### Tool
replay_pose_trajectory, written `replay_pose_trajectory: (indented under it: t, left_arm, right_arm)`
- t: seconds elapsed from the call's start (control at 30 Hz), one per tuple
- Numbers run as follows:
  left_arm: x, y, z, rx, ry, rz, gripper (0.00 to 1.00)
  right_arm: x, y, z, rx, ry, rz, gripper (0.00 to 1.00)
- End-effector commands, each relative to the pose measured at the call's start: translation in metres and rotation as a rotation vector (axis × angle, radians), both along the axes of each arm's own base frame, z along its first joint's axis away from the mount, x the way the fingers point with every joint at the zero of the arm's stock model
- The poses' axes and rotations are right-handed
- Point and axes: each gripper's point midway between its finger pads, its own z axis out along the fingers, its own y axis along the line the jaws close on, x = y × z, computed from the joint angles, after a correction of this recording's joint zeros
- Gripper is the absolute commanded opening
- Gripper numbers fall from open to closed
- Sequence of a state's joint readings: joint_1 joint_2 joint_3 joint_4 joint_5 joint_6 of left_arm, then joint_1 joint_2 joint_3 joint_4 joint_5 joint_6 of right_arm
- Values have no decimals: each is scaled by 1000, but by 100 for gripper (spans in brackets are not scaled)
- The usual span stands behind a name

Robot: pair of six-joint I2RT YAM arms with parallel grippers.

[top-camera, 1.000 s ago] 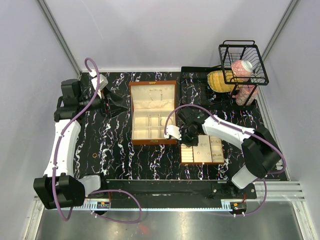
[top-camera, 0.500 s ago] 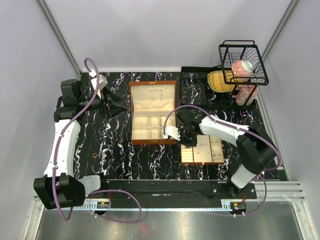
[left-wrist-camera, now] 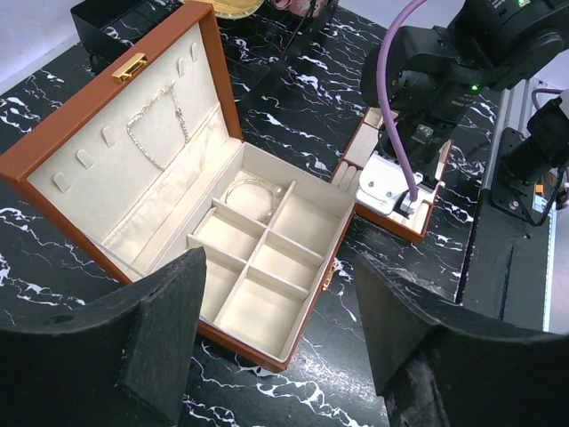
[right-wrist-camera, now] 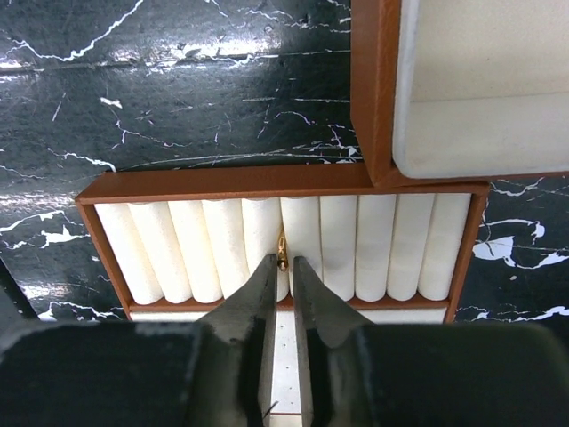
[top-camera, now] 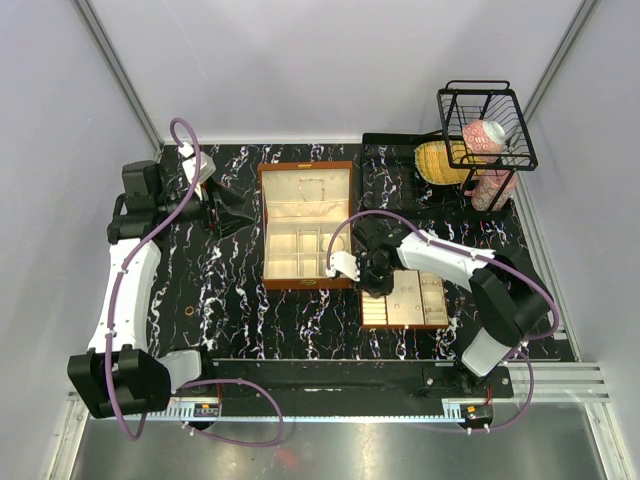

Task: Organize the mixed jewelry

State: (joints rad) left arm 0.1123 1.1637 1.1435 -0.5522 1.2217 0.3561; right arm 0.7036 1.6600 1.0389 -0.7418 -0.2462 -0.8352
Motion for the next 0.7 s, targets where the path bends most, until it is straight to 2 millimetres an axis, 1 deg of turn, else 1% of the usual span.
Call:
replay_pose_trajectory:
  t: [0.0, 0.03, 0.17, 0.33, 0.4, 0.43, 0.5, 0.53, 0.57, 0.6, 0.63, 0.67]
  left_arm:
    - [1, 3, -1, 19, -41, -13, 70]
    - [3, 5, -2, 34, -56, -9, 70]
    - [0, 10, -7, 66, -49, 4, 70]
    - [-2, 17, -10, 123, -81, 17, 70]
    - [-4, 25, -19, 178, -60, 45, 70]
    - [-1, 34, -24, 234, -77, 77, 70]
    - [-3, 46, -35, 289, -49, 116, 70]
    - [0, 60, -44, 350, -43, 162, 70]
    - [-4, 66, -51, 374, -13, 176, 70]
    - [-4, 78, -57, 410, -13, 201, 70]
    - [-7, 88, -66, 450, 12, 231, 70]
    - [-11, 96, -72, 467, 38, 250, 70]
  right_arm:
    - [10, 6, 21, 40, -45, -30, 22]
    - [12, 6, 26, 40, -56, -38, 25]
    - [23, 10, 51, 75, -122, -54, 31]
    - [30, 17, 79, 120, -164, -83, 33]
    - [31, 19, 88, 136, -173, -101, 33]
    - [32, 19, 93, 147, -181, -109, 33]
    - [32, 21, 101, 169, -186, -134, 33]
    - [32, 23, 106, 186, -193, -142, 33]
    - [33, 23, 108, 197, -197, -156, 33]
    - [34, 26, 111, 218, -204, -174, 33]
    - [34, 26, 115, 233, -219, -182, 33]
    - [33, 23, 110, 230, -216, -193, 33]
